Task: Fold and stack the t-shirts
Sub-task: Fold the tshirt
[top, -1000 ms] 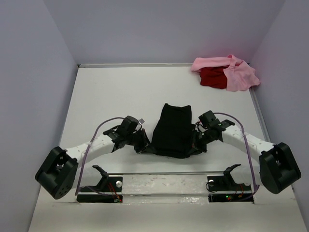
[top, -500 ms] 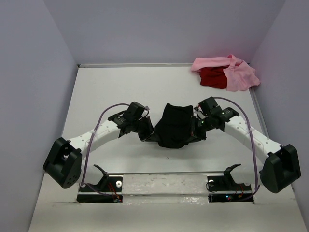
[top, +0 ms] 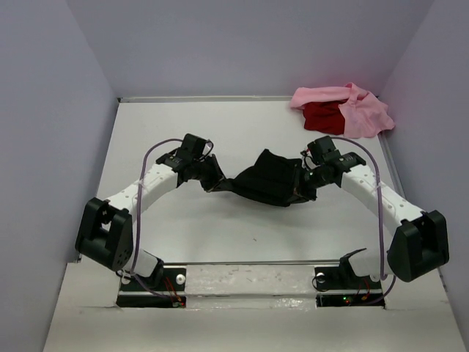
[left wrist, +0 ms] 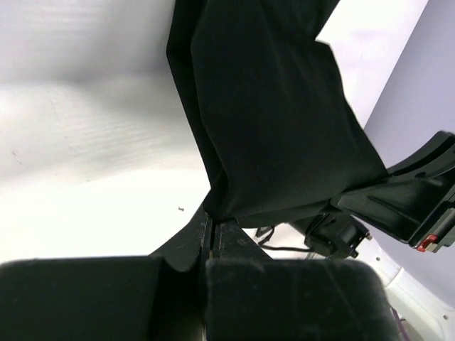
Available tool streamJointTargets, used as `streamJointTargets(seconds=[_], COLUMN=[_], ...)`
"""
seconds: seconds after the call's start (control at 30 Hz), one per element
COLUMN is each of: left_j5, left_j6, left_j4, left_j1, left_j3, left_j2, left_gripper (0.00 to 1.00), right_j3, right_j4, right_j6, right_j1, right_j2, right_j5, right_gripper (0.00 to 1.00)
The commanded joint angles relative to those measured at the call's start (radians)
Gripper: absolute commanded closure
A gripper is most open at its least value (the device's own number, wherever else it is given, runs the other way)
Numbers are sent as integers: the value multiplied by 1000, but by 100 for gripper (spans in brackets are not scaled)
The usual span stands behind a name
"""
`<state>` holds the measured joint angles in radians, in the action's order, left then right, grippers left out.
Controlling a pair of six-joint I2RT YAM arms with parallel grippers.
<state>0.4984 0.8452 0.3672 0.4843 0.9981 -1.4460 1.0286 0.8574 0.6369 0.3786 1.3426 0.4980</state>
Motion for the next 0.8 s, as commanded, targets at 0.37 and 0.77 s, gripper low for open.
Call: streamJointTargets(seconds=[0.37, 0.77], left_j5=[17, 88], left_j6=[-121, -106], left_j4=[41, 44], left_j1=[-92, -92], left_j3=[27, -92], left_j2=[-25, 6], left_gripper=[100, 100], right_j3=[-143, -214], right_j4=[52, 20], right_j6=[-19, 47], right_j1=[-52, -52], right_j2=[-97, -109], right_j5=[53, 281], right_gripper=[99, 99])
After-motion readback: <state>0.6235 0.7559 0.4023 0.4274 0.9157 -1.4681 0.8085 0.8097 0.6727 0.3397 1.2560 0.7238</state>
